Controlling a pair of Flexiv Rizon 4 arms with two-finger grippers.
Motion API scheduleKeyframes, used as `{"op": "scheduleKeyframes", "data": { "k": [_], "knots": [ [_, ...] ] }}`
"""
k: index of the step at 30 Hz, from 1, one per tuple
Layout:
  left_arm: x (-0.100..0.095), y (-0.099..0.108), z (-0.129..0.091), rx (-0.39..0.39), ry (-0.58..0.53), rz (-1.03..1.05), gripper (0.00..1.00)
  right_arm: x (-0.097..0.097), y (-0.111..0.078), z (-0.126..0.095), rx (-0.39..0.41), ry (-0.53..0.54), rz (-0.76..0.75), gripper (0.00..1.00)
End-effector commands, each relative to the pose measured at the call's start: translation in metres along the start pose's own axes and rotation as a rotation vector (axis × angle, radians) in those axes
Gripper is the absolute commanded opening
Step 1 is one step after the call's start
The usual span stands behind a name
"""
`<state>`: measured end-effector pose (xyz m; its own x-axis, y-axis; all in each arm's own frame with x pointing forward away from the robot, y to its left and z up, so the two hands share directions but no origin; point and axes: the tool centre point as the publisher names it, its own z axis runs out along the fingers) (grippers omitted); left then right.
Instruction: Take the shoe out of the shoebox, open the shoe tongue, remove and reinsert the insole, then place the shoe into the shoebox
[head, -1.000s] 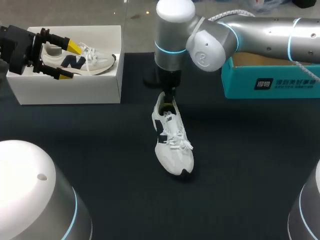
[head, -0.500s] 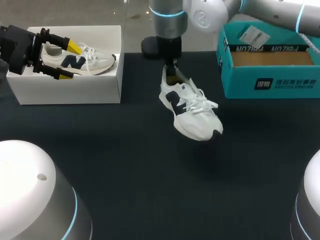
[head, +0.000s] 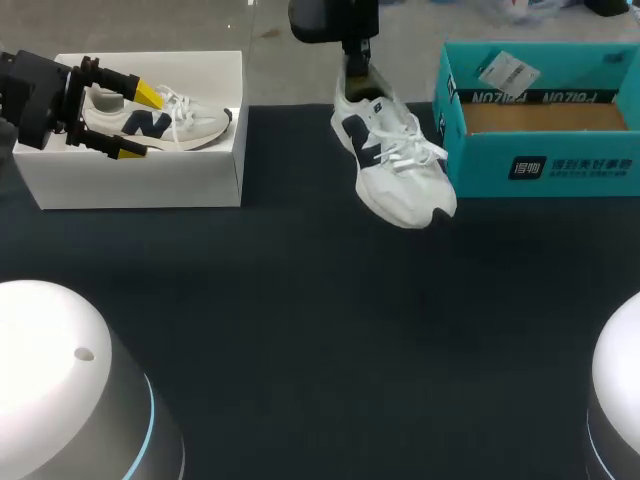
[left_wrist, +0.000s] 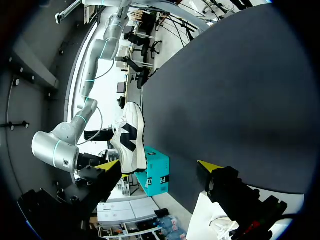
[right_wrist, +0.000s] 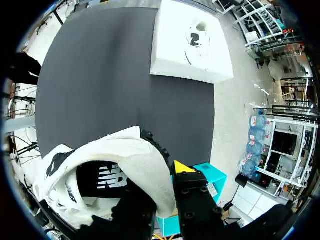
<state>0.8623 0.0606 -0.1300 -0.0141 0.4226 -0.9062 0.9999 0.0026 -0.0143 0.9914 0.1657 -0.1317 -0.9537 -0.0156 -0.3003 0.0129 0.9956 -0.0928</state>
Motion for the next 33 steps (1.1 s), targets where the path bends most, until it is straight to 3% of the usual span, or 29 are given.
{"op": "scheduleKeyframes", "data": {
  "k": [1, 27, 33],
  "knots": [
    [-0.001, 0.0, 0.0, 0.0, 0.004, 0.0, 1.0, -0.002, -0.003, -0.032, 0.0, -0.005, -0.008, 0.0],
    [-0.001, 0.0, 0.0, 0.0, 0.004, 0.0, 1.0, 0.002, -0.001, -0.034, -0.028, 0.021, 0.007, 0.0],
    [-0.001, 0.0, 0.0, 0.0, 0.004, 0.0, 1.0, -0.036, -0.044, -0.013, -0.038, 0.073, 0.01, 0.0]
  ]
}}
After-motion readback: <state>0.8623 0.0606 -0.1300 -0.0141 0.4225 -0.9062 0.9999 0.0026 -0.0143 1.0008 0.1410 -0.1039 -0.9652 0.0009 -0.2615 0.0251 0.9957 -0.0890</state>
